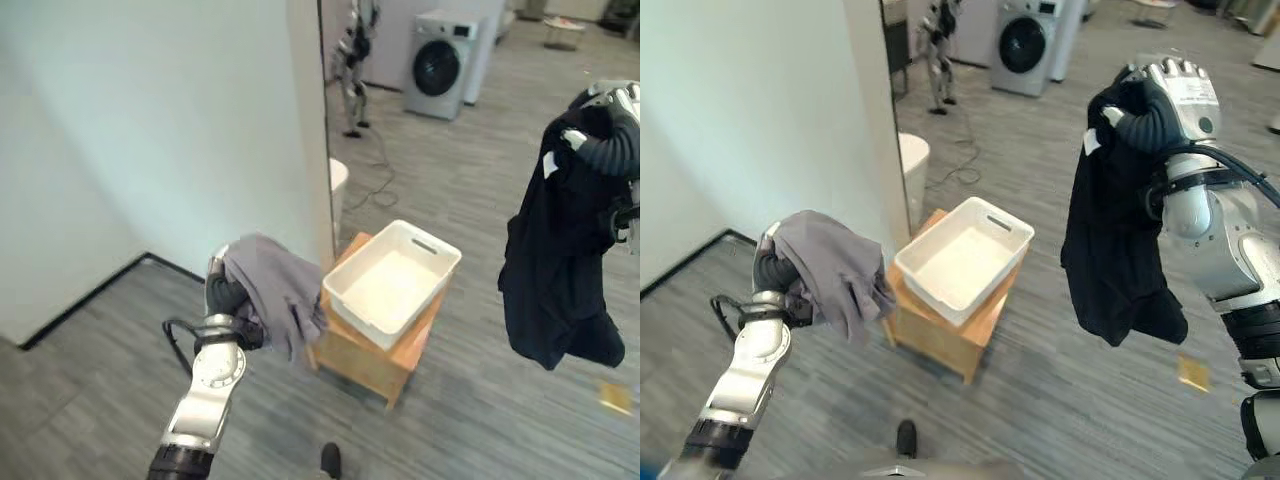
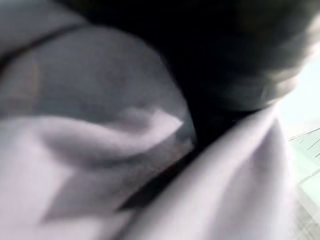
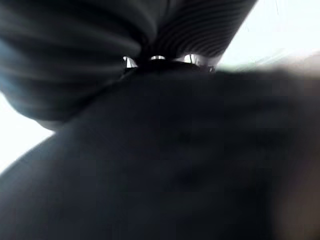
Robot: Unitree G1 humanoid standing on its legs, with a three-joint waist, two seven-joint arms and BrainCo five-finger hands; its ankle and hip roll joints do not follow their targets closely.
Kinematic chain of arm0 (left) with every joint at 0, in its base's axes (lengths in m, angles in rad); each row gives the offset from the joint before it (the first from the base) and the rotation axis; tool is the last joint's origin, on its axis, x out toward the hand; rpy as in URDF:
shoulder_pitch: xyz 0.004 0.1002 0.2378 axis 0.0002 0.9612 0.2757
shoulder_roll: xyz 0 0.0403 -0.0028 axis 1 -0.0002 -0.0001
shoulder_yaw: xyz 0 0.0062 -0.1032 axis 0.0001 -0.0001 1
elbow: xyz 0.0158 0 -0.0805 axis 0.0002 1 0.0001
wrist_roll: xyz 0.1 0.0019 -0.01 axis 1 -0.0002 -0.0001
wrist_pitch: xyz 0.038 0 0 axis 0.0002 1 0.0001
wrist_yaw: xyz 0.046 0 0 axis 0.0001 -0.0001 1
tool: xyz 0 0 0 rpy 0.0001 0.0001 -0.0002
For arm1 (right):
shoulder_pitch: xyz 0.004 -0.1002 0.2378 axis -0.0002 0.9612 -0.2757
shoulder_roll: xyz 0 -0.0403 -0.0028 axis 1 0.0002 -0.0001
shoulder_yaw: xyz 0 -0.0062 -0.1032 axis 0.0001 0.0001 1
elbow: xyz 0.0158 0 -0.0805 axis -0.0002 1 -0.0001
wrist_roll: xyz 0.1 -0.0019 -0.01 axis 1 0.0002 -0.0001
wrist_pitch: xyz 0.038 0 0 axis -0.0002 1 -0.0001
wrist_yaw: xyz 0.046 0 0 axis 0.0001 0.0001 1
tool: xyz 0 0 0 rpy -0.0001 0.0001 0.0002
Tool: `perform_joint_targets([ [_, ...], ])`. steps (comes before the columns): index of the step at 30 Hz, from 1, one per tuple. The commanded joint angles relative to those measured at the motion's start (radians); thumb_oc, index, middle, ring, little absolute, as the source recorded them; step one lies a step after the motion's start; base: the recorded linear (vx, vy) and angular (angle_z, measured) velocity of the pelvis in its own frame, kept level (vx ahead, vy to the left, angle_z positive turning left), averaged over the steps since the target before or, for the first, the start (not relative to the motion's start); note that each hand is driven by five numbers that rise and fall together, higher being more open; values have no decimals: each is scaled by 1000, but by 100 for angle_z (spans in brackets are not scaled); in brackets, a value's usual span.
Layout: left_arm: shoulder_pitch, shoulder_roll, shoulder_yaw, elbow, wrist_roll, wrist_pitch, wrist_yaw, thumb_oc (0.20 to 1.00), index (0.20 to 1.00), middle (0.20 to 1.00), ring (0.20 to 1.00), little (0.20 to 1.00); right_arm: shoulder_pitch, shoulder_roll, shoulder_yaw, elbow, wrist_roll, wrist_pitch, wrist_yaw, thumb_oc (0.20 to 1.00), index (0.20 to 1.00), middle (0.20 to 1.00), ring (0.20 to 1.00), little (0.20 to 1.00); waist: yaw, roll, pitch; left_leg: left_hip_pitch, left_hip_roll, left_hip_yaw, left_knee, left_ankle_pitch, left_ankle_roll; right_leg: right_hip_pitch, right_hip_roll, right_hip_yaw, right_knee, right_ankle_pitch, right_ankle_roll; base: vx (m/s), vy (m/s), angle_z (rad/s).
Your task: Pick up bed clothes into laundry basket.
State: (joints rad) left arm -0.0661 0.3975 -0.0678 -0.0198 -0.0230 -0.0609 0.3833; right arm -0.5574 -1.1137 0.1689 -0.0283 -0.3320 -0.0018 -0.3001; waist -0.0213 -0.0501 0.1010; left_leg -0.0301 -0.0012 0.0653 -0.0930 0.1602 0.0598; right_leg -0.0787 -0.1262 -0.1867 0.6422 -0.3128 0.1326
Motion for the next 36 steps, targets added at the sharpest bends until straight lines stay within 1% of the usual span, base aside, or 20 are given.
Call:
perform_joint_targets([
  [1, 2, 84, 44, -110, -17, -82, 13, 200, 200, 200, 200, 200, -245, -58, -19, 91, 13, -5, -59, 200, 200, 200, 200, 200, 67, -54, 18, 41, 116, 46, 6, -117, -161, 53, -16, 29, -487, 249, 37, 242, 11, 35],
  [2, 2, 84, 44, -109, -17, -82, 12, 200, 200, 200, 200, 200, -246, -58, -17, 94, 15, -6, -60, 200, 200, 200, 200, 200, 66, -53, 16, 43, 118, 44, 6, -122, -162, 62, -12, 26, -503, 251, 36, 117, -16, 46],
  [3, 6, 78, 47, -100, -11, -68, 24, 200, 200, 200, 200, 200, -226, -73, -22, 118, 1, 8, -80, 200, 200, 200, 200, 200, 54, -62, 25, 42, 111, 42, 6, -135, -163, 54, 5, 44, -569, 254, 34, 93, -7, 77],
  [4, 15, 90, 55, -100, -17, -78, 14, 200, 200, 200, 200, 200, -212, -82, -38, 125, -7, 23, -53, 200, 200, 200, 200, 200, 57, -64, 20, 45, 108, 37, 6, -137, -166, 84, -2, 33, -626, 263, 45, 107, -46, 86],
  [5, 34, 83, 79, -91, -28, -78, 21, 200, 200, 200, 200, 200, -187, -71, -57, 112, -23, 26, -64, 200, 200, 200, 200, 200, 63, -74, 16, 52, 106, 40, 6, -150, -165, 106, -22, 31, -661, 305, 60, 82, -38, 97],
  [6, 36, 85, 79, -91, -28, -78, 20, 200, 200, 200, 200, 200, -180, -70, -63, 109, -23, 26, -63, 200, 200, 200, 200, 200, 65, -77, 15, 53, 105, 41, 6, -151, -164, 109, -23, 32, -668, 308, 60, 84, -46, 90],
  [7, 51, 68, 99, -90, -42, -82, 19, 200, 200, 200, 200, 200, -142, -60, -98, 105, -28, 30, -64, 200, 200, 200, 200, 200, 60, -76, 9, 59, 101, 42, 6, -157, -163, 118, -27, 40, -674, 316, 60, 102, -2, 61],
  [8, 71, 67, 116, -88, -47, -88, 19, 200, 200, 200, 200, 200, -105, -51, -129, 102, -29, 28, -67, 200, 200, 200, 200, 200, 66, -78, -2, 67, 99, 45, 6, -167, -161, 127, -34, 31, -684, 322, 61, 135, -3, 23],
  [10, 116, 55, 129, -87, -53, -87, 10, 200, 200, 200, 200, 200, -65, -25, -148, 109, -28, 30, -56, 200, 200, 200, 200, 200, 79, -78, -21, 87, 94, 49, 6, -181, -158, 161, -45, 21, -716, 334, 61, 168, 1, 1],
  [18, 168, 33, 145, -85, -79, -86, -4, 200, 200, 200, 200, 200, -54, 40, -120, 100, -28, 32, -27, 200, 200, 200, 200, 200, 104, -72, -34, 101, 101, 56, 6, -193, -163, 181, -60, 3, -729, 329, 68, 74, -11, -2],
  [19, 178, 25, 143, -83, -87, -86, -7, 200, 200, 200, 200, 200, -68, 64, -89, 107, -33, 31, -20, 200, 200, 200, 200, 200, 115, -73, -35, 101, 103, 55, 6, -194, -165, 185, -60, 0, -729, 324, 69, 76, -12, 6],
  [21, 182, 21, 138, -82, -89, -87, -9, 200, 200, 200, 200, 200, -74, 91, -67, 117, -35, 29, -17, 200, 200, 200, 200, 200, 125, -72, -34, 99, 104, 51, 6, -195, -165, 187, -63, -5, -729, 321, 69, 61, -5, 7],
  [27, 178, 25, 130, -70, -113, -91, -10, 200, 200, 200, 200, 200, -134, 126, 27, 188, -42, 36, 5, 200, 200, 200, 200, 200, 161, -83, -21, 91, 106, 37, 6, -192, -168, 196, -65, -23, -729, 317, 70, 22, -3, 9],
  [32, 176, 26, 122, -59, -119, -90, -13, 200, 200, 200, 200, 200, -150, 134, 45, 240, -34, 47, 2, 200, 200, 200, 200, 200, 174, -93, -17, 87, 105, 31, 6, -193, -168, 200, -66, -35, -729, 315, 71, 20, -1, 9],
  [36, 178, 27, 128, -52, -132, -89, -10, 200, 200, 200, 200, 200, -138, 148, 30, 282, -13, 56, -7, 200, 200, 200, 200, 200, 183, -98, -9, 83, 102, 23, 6, -195, -166, 203, -72, -39, -729, 318, 72, 15, 7, 10],
])
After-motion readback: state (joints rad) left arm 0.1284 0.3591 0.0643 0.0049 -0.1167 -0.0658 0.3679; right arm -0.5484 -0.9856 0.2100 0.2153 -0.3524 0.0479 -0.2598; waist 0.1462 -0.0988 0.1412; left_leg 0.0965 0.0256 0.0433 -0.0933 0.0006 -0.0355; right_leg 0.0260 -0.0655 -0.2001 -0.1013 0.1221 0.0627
